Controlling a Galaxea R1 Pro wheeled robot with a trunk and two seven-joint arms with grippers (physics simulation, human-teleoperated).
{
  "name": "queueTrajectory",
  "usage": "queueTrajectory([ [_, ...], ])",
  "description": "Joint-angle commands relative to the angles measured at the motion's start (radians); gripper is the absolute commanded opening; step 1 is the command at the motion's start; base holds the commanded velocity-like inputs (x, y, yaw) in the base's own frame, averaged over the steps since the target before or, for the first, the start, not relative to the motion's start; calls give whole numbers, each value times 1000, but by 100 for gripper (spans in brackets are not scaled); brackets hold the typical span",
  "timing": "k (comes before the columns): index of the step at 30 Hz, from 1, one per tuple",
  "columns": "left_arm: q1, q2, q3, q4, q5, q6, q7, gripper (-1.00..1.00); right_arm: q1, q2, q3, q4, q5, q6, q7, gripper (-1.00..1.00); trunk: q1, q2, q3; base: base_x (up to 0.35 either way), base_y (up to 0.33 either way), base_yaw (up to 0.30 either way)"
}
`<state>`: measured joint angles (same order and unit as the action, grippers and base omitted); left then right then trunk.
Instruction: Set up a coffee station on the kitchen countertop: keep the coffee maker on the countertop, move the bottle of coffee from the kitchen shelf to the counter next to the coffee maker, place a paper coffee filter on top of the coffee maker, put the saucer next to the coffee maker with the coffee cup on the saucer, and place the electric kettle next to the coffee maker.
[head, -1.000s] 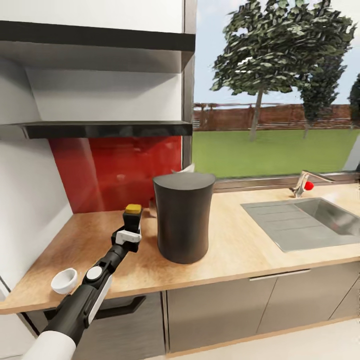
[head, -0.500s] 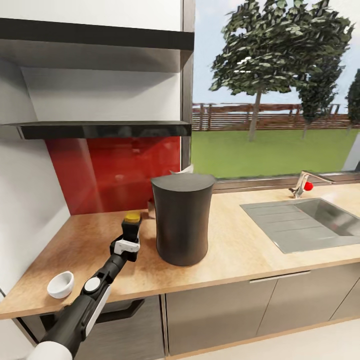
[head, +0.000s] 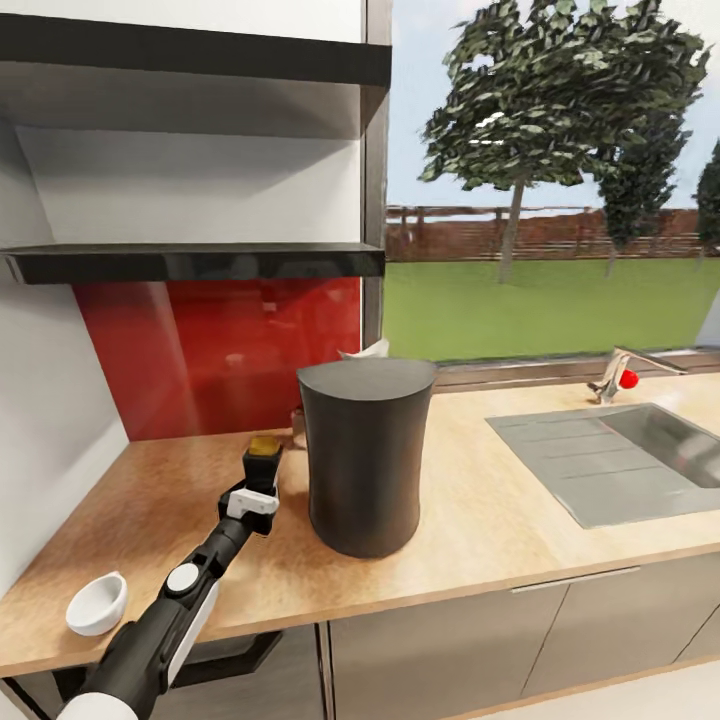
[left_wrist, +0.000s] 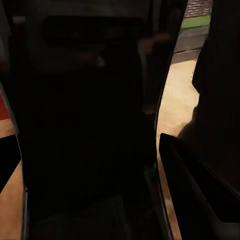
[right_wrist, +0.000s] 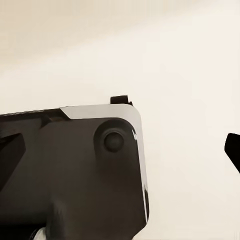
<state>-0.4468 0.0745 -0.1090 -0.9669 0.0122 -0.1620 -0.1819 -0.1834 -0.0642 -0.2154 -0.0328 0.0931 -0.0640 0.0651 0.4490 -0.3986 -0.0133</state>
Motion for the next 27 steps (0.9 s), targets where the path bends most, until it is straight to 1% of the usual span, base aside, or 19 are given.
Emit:
queueTrajectory([
  [1,0,1,-1,6,1,-3,-1,-100,-1,0,-9,1,10,-4,3,100,1,-1,-1,330,0,0],
  [4,0,1,-1,12,1,-5,-1,-100,-1,-1,-9,2,10,-4,2,100,1,-1,-1,290,0,0],
  [9,0,-2,-3,41,-1,-17,-1,-100,-1,-3,-9,3,11,-4,2,100,1,-1,-1,57,0,0],
  [13,0,-6,-3,64,-1,-39,-1,-100,-1,-5,-9,4,11,-4,2,100,1,-1,-1,5,0,0],
  [14,0,-6,-3,96,-1,-72,-1,-100,-1,-6,-9,4,11,-4,2,100,1,-1,-1,1,0,0],
  [17,0,-8,-4,115,-1,-86,-1,-100,-1,-6,-9,4,11,-4,2,100,1,-1,-1,30,0,0],
  [23,1,-8,-4,117,1,-86,-1,-100,-1,-6,-9,4,11,-4,2,100,1,-1,-1,246,0,0],
  [27,0,-10,-5,117,1,-86,-1,-100,-1,-6,-9,4,11,-4,2,100,1,-1,-1,78,0,0],
])
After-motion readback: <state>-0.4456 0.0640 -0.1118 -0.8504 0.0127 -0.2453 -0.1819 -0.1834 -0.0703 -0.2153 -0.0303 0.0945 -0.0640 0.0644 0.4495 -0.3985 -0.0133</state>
